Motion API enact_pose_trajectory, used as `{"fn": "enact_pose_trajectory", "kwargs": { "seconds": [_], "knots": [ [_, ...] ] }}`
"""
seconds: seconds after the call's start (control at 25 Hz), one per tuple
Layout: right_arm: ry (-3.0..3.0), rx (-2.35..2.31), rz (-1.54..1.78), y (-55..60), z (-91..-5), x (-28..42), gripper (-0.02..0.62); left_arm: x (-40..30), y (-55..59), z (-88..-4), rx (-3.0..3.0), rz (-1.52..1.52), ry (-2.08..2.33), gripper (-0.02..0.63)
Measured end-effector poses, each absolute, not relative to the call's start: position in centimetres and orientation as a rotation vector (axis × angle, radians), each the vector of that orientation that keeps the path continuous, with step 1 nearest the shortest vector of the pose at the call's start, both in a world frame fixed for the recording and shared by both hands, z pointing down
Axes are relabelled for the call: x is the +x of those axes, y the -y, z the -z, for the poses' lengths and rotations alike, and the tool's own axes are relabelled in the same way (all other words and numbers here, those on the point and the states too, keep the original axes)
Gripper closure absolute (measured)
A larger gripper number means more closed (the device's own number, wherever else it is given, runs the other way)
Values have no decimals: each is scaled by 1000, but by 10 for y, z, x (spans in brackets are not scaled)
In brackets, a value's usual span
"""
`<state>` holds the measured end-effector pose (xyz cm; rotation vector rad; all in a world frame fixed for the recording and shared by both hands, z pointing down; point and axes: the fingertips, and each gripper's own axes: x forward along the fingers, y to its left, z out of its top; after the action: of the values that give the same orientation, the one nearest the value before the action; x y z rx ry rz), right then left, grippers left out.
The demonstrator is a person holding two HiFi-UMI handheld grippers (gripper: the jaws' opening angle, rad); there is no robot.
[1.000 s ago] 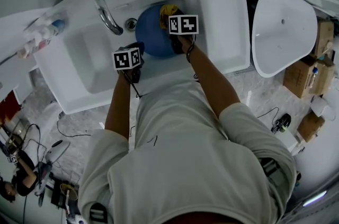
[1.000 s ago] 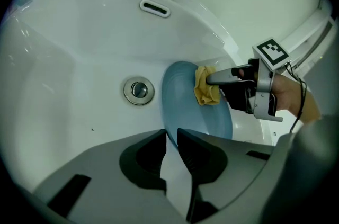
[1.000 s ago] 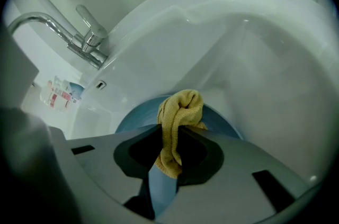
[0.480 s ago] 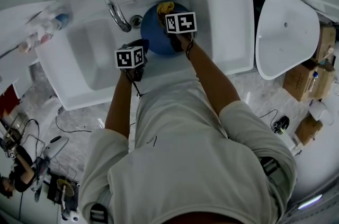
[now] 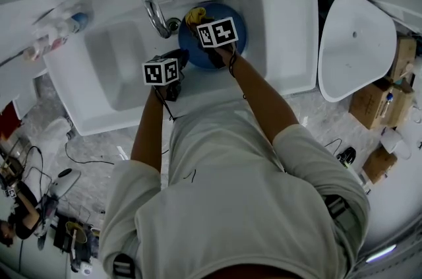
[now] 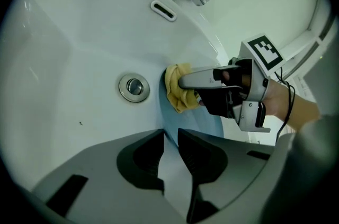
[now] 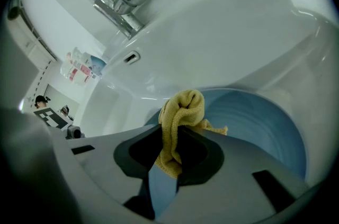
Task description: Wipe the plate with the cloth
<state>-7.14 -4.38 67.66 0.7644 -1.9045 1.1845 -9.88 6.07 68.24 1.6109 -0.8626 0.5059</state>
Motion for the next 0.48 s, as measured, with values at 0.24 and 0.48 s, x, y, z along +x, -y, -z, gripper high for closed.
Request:
{"fn": "enact_pose_trajectory", "kwargs": {
  "seconds": [0.24, 0.48],
  "knots": [
    [1892, 696, -1197, 29, -680, -82, 522, -96, -71, -688, 1620, -518, 811, 517],
    [1877, 629, -1265, 11, -682, -89, 520, -90, -81, -687, 1628, -509, 732, 477]
  ]
}}
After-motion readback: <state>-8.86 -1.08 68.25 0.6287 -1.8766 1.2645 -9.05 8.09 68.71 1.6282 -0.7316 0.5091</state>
